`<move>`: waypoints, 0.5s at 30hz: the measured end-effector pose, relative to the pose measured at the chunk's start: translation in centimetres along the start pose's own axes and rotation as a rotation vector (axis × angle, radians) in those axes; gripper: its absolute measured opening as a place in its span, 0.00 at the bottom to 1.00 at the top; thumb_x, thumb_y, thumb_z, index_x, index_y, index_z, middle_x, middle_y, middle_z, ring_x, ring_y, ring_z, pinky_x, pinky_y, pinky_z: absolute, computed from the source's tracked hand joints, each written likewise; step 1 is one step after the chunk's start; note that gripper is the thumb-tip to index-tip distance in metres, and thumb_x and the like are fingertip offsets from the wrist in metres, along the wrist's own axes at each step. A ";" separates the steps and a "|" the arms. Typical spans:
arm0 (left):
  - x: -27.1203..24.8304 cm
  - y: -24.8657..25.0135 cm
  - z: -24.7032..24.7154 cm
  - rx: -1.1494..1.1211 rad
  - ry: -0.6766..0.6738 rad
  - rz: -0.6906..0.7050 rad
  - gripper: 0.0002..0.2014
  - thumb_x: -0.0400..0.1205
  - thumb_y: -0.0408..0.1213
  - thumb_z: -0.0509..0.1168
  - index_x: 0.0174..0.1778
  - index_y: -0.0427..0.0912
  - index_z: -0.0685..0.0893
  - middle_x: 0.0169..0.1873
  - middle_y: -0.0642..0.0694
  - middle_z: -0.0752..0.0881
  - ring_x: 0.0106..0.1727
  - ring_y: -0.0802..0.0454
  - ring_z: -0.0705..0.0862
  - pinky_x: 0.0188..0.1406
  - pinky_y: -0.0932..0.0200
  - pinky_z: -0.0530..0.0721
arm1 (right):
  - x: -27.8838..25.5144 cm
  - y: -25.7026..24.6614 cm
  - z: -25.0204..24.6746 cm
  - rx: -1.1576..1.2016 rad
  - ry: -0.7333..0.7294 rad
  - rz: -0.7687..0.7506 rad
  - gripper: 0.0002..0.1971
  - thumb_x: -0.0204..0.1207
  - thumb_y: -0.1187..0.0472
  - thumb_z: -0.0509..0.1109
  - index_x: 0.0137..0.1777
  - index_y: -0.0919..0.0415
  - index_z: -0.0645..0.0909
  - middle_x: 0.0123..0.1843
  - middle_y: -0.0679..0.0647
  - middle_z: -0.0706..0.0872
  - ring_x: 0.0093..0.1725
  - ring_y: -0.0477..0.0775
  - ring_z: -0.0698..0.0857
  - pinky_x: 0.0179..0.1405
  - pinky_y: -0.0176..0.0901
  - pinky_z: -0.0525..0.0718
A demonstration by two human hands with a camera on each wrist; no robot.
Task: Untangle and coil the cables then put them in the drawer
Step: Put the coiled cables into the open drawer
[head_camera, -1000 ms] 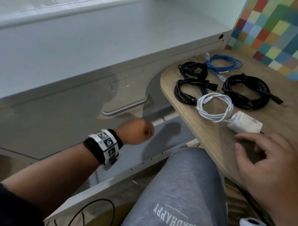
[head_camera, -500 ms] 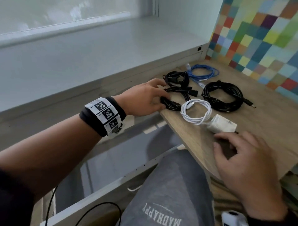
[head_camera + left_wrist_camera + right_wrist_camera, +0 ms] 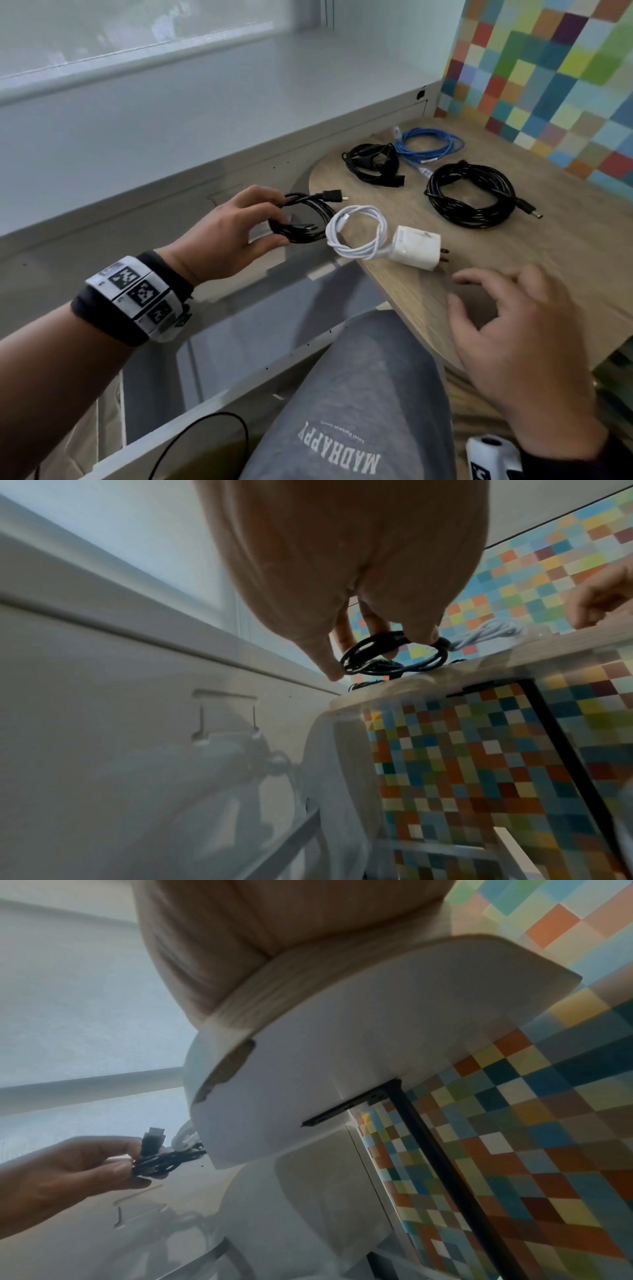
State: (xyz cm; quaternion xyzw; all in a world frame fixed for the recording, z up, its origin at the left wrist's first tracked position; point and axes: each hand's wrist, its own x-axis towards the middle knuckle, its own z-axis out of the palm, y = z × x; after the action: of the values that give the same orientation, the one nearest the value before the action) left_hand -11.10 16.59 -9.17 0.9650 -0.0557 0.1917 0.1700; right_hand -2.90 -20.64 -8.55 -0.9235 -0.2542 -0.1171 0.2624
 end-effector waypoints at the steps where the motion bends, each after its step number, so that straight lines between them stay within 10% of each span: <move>1: -0.7 -0.2 0.2 -0.006 0.016 -0.029 0.13 0.83 0.47 0.73 0.59 0.43 0.88 0.67 0.44 0.81 0.64 0.48 0.85 0.66 0.49 0.85 | 0.0 0.0 0.0 -0.004 0.006 -0.002 0.18 0.71 0.56 0.80 0.61 0.51 0.85 0.53 0.50 0.72 0.53 0.55 0.72 0.52 0.60 0.78; 6: -1.2 0.2 1.6 -0.051 0.099 -0.061 0.13 0.83 0.47 0.74 0.56 0.40 0.89 0.66 0.44 0.82 0.62 0.49 0.85 0.65 0.53 0.85 | 0.4 -0.3 0.0 -0.029 -0.129 -0.103 0.38 0.75 0.53 0.76 0.85 0.43 0.67 0.91 0.59 0.59 0.86 0.70 0.64 0.76 0.79 0.70; 10: -0.5 1.5 1.0 -0.072 0.195 -0.041 0.10 0.83 0.42 0.76 0.56 0.40 0.90 0.64 0.43 0.84 0.63 0.49 0.86 0.66 0.56 0.83 | 0.7 -0.5 0.0 -0.121 -0.265 -0.172 0.34 0.85 0.41 0.58 0.89 0.26 0.49 0.95 0.47 0.42 0.92 0.65 0.54 0.79 0.79 0.66; 15: 0.3 2.6 0.3 0.012 0.221 0.060 0.11 0.84 0.43 0.75 0.54 0.38 0.91 0.65 0.40 0.84 0.62 0.42 0.86 0.66 0.44 0.84 | 1.0 -0.6 0.0 -0.184 -0.360 -0.147 0.34 0.83 0.34 0.48 0.89 0.25 0.44 0.95 0.45 0.49 0.91 0.58 0.56 0.84 0.72 0.62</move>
State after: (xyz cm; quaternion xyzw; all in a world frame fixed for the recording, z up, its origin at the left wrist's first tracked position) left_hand -11.14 14.00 -8.46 0.9370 -0.0643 0.3020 0.1636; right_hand -2.33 -19.80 -8.00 -0.9286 -0.3516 0.0082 0.1181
